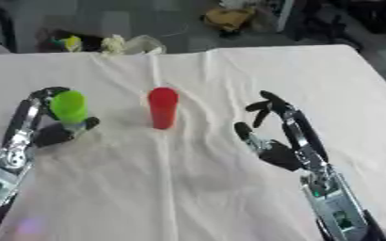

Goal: Pour the contents of one cup into another cup.

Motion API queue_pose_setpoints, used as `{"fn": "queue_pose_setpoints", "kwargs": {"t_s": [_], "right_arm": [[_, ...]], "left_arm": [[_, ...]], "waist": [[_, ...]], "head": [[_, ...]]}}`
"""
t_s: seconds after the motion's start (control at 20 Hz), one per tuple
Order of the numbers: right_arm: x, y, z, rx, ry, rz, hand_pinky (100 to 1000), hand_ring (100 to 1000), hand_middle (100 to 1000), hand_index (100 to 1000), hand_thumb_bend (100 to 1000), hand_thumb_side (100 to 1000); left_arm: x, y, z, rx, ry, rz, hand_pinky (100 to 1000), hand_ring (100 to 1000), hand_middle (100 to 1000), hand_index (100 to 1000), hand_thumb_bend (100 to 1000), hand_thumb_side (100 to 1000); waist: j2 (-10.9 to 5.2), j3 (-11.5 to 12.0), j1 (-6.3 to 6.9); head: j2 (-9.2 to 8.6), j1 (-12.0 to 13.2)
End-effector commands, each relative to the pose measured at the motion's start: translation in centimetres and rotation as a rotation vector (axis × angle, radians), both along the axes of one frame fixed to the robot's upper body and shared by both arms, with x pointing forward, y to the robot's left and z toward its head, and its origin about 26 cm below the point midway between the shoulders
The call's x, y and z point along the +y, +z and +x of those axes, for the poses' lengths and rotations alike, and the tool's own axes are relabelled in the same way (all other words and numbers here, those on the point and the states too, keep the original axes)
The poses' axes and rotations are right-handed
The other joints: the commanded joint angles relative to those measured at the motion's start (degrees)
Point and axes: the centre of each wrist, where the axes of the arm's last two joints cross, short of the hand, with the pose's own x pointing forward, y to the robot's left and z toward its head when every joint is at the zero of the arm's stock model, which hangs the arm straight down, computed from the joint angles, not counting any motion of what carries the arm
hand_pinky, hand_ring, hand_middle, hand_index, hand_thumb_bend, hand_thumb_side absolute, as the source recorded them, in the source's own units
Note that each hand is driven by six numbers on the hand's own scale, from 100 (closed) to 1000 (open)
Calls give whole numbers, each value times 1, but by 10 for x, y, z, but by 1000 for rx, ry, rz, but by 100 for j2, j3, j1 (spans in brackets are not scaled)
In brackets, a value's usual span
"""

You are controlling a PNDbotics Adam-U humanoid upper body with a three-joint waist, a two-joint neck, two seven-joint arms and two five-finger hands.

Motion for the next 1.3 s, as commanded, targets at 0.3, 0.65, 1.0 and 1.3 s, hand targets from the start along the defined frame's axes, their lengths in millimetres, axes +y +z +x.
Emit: {"fn": "queue_pose_setpoints", "kwargs": {"t_s": [0.3, 0.65, 1.0, 1.3], "right_arm": [[1, 12, 0, -39, 14, -2, 919, 975, 425, 714, 435, 692], [1, 12, 0, -41, 14, -3, 919, 975, 425, 715, 433, 692], [1, 12, 0, -42, 14, -2, 919, 975, 425, 715, 432, 692], [1, 12, 0, -42, 13, -2, 919, 975, 425, 715, 430, 693]], "left_arm": [[1, 5, 4, -3, -4, -2, 401, 447, 565, 765, 768, 427], [-1, 3, 4, 9, -32, -40, 326, 373, 487, 746, 713, 407], [-4, 2, 5, 29, -82, -77, 228, 279, 395, 740, 537, 335], [-4, 1, 4, 43, -104, -113, 209, 255, 365, 739, 240, 235]], "waist": [[-89, 51, -11], [-86, 49, -32], [-83, 38, -41], [-90, 30, -46]], "head": [[-51, -8], [-60, -8], [-61, -11], [-60, -19]]}}
